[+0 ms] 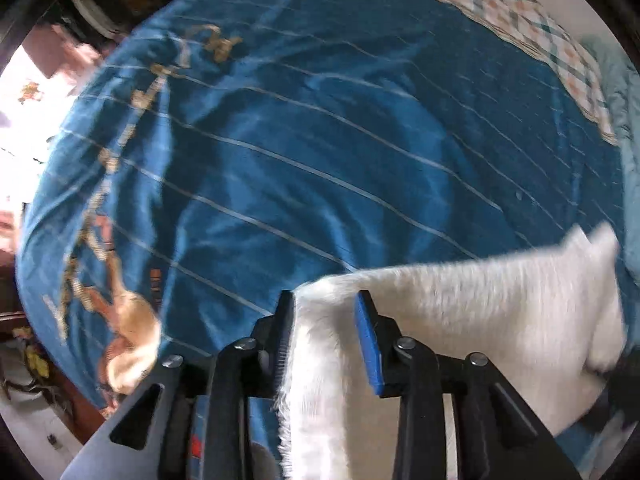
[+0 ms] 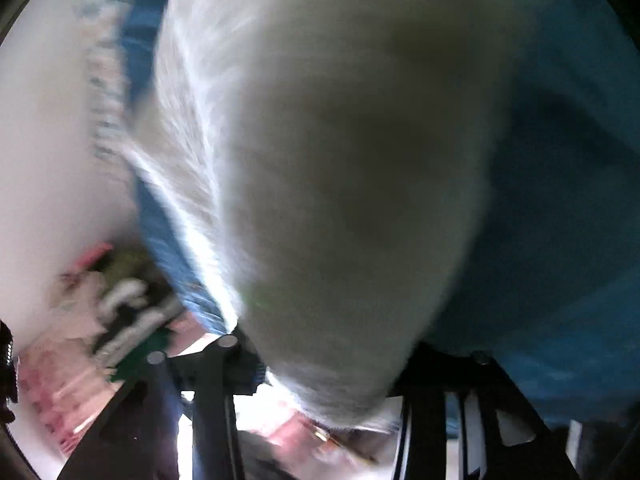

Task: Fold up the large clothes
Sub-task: 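Lift the hem and fold it toward the collar with both grippers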

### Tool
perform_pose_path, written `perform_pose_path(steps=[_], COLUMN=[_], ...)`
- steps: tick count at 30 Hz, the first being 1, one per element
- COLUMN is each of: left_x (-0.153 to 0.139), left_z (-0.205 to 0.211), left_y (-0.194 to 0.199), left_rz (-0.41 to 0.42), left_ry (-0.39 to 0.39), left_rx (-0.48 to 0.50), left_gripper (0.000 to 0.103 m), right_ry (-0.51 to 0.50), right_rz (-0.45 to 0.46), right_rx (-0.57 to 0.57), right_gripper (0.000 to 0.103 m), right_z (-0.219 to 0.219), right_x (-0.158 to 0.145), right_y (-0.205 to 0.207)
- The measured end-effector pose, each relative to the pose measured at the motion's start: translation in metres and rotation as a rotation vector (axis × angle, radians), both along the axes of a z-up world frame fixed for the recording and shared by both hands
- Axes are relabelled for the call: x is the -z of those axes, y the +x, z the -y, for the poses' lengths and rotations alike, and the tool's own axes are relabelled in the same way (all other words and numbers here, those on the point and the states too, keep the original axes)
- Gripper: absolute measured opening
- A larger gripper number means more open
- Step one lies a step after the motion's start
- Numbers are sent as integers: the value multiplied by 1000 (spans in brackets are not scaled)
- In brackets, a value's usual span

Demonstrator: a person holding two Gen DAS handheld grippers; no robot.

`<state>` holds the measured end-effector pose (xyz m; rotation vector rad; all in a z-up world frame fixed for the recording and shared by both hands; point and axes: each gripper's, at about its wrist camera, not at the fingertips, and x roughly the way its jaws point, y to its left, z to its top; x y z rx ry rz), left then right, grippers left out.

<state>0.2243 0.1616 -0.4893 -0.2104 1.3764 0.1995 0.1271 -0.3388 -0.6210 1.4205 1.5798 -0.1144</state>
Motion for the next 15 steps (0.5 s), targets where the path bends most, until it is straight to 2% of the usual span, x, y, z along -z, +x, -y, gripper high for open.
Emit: perform_pose_path(steps=[1,2,3,6,8,9,11,13,15], left_x=[2,3,6,5,1,-2,-8,-9,-7], left_z=[0,0,-3,-6,3,11,33,53,71], left_y=[-4,-9,-13,-34,-44,-49,-55,-53,-50], left_rz=[4,2,0,11,26,38,80,101,104], left_ry=[10,17,23,-5,-33,-28,15,52,51], left_rx=[-22,-41,-74,-155,-188,-190,-175,-144,-115], left_gripper=[67,81,91,91,91,91,91,91,91], right_ry=[-15,-35,-52,-131,-207,-282,-358,-419,-445], right_rz=[-46,-78,-95,-94,-77,-60,17,122,240], right_rx=[-42,-88,-122,-242,-315,-367,-436,-550,-643], right_gripper=[56,67,71,72,72,72,72,72,72], right_z=[-1,-1,1,9,13,16,18,7,-7], right_x=[11,19,21,2,-24,-43,-65,-84,-91], right_y=[-7,-10,-9,1,9,15,23,61,108])
